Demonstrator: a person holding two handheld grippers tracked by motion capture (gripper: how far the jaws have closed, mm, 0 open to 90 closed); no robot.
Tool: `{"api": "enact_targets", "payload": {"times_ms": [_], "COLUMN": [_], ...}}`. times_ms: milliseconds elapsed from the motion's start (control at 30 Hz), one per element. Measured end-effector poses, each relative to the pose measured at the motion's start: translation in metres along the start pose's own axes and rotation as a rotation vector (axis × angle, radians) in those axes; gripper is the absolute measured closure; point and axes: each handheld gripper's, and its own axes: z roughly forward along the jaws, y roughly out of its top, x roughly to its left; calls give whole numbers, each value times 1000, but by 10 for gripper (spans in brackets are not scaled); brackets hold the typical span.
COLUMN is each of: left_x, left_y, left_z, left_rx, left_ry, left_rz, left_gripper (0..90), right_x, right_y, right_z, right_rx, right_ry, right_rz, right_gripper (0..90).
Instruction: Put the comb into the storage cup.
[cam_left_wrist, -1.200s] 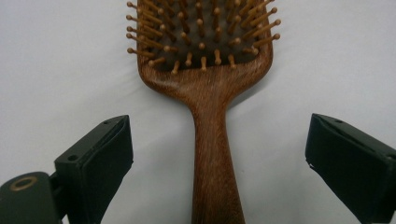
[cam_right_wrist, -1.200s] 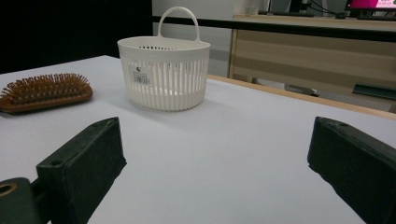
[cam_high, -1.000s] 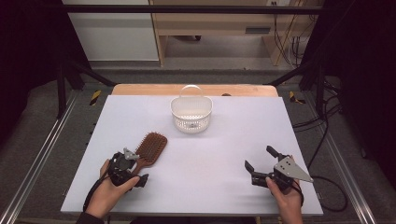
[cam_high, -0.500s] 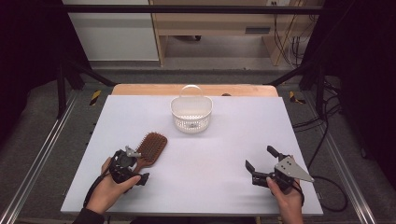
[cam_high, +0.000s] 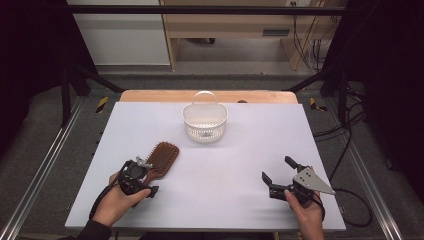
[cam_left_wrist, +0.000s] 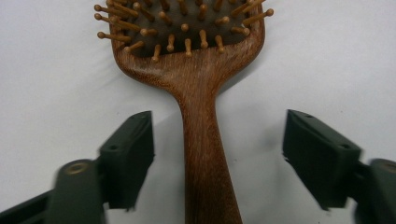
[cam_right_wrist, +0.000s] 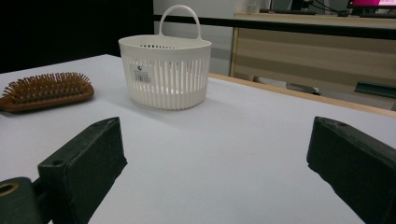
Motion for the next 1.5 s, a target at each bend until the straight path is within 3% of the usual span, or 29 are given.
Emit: {"api": "enact_targets", "payload": {"times_ms": [233,700,1233,1500], "left_x": [2,17,17,15], "left_y": [3,4,3,-3], "left_z": [2,5,6,5], "left_rx": [17,9,-1,-46], "left_ry": [-15,-47,-36,-24], "left_rz": [11,-37,-23,-13], "left_gripper": [414,658,723,724], "right_x": [0,-1,-1,-3], "right_y": [0,0,0,0], "right_z": [0,0,-1,-1], "right_rx": [1,-1,-1,-6], "right_ry": [-1,-2,-1,-2], "right_rz": [2,6,11,16], "right_gripper": [41,40,39,38]}}
